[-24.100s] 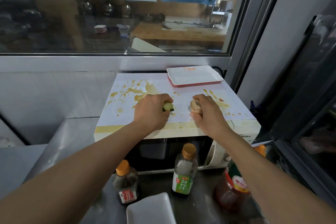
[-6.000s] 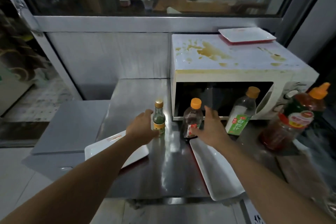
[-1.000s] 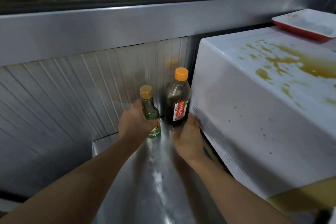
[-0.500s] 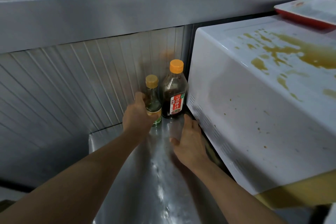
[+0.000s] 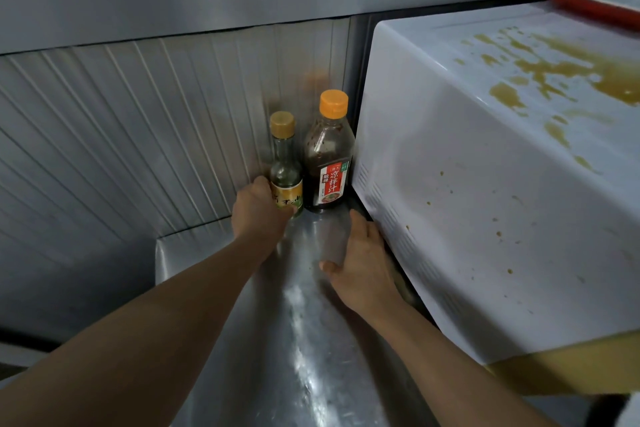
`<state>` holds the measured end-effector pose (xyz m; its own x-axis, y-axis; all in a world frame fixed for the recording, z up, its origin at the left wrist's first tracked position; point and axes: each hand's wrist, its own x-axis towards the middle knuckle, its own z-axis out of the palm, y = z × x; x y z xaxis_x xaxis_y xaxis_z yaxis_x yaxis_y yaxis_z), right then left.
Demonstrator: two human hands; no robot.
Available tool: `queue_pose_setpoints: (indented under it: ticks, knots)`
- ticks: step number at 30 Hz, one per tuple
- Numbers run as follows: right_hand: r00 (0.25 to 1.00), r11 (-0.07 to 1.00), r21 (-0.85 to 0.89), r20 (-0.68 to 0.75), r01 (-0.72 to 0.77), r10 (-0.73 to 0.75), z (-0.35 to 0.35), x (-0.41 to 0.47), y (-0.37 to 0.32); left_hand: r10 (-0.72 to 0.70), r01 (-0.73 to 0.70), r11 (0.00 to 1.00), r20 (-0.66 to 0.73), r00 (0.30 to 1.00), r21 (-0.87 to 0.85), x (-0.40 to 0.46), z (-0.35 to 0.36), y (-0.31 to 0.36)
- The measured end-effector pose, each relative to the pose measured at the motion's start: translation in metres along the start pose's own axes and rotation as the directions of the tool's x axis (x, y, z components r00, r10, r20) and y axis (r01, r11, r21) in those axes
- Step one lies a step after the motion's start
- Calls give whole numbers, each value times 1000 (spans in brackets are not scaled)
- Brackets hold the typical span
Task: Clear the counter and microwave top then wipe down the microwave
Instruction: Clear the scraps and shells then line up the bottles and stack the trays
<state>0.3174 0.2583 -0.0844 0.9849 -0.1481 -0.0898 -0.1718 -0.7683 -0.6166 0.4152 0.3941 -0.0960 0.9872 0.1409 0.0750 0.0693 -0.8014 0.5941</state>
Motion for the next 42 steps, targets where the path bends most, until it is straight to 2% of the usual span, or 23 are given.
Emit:
queue_pose_setpoints:
  ticks: [6, 11, 14, 17, 26, 34, 42]
  knots:
    - [1000, 999, -36, 6, 24, -23, -1, 0, 1, 20, -22, 998, 33, 999, 54, -2, -5, 1]
    - [997, 985, -162, 49, 59, -52, -7, -12, -7, 0, -37, 982, 194, 981, 187, -12, -28, 2]
    - [995, 967, -244, 81, 71, -53, -13, -24, -17, 11, -112, 945, 312, 950, 307, -22, -52, 2]
    - [995, 965, -257, 96, 45, -21, -21, -41, -30, 41, -161, 933, 350, 936, 321, -37, -80, 7]
    - [996, 928, -362, 54, 84, -69, -60, -114, -76, 138, -353, 833, 457, 879, 426, -106, -163, 30]
    - [1000, 932, -363, -11, 3, -7, -104, -177, -90, 247, -485, 783, 521, 817, 390, -163, -205, 50]
    - [991, 935, -337, -112, -111, 78, -143, -227, -65, 350, -596, 759, 607, 713, 263, -215, -201, 89]
